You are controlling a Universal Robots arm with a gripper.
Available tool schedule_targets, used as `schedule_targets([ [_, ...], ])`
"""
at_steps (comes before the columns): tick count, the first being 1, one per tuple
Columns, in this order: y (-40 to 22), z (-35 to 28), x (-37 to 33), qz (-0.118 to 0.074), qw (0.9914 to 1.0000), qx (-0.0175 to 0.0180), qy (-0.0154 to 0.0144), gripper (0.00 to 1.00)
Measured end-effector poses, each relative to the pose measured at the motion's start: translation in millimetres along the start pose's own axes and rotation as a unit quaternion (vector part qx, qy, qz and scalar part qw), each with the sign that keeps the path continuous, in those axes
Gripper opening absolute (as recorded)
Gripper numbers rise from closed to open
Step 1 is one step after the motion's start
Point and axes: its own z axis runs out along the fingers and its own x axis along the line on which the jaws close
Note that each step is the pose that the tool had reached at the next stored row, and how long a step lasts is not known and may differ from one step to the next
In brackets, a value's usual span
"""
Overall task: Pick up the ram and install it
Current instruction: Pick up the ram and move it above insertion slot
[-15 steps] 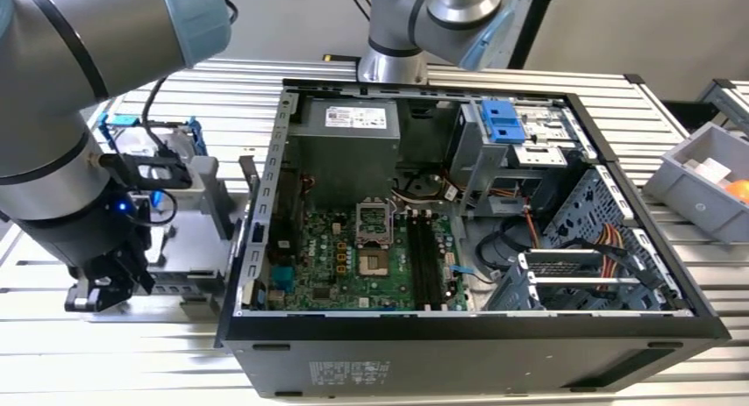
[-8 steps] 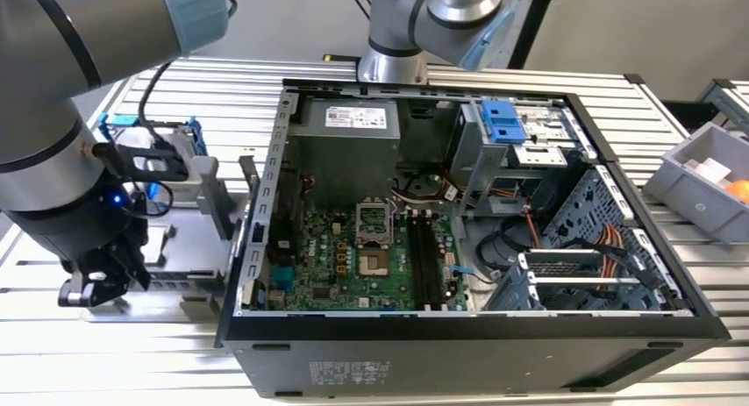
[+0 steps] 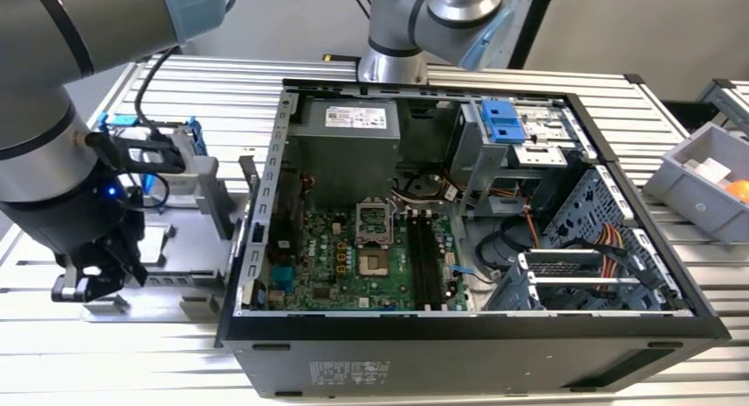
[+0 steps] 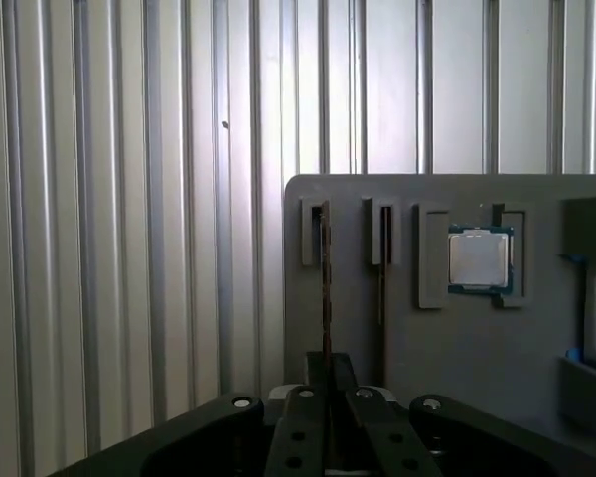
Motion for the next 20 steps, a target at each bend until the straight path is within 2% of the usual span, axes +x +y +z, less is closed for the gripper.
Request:
schedule_targets([
  [4, 0.3, -4.8, -0.2, 0.000, 1.00000, 0.0001, 0.0000, 0.00],
  [14, 0.4, -12.0, -0.2, 0.000, 1.00000, 0.0000, 0.0000, 0.00],
  [20, 0.7, -19.7, -0.4, 0.000, 1.00000, 0.0000, 0.0000, 0.00],
])
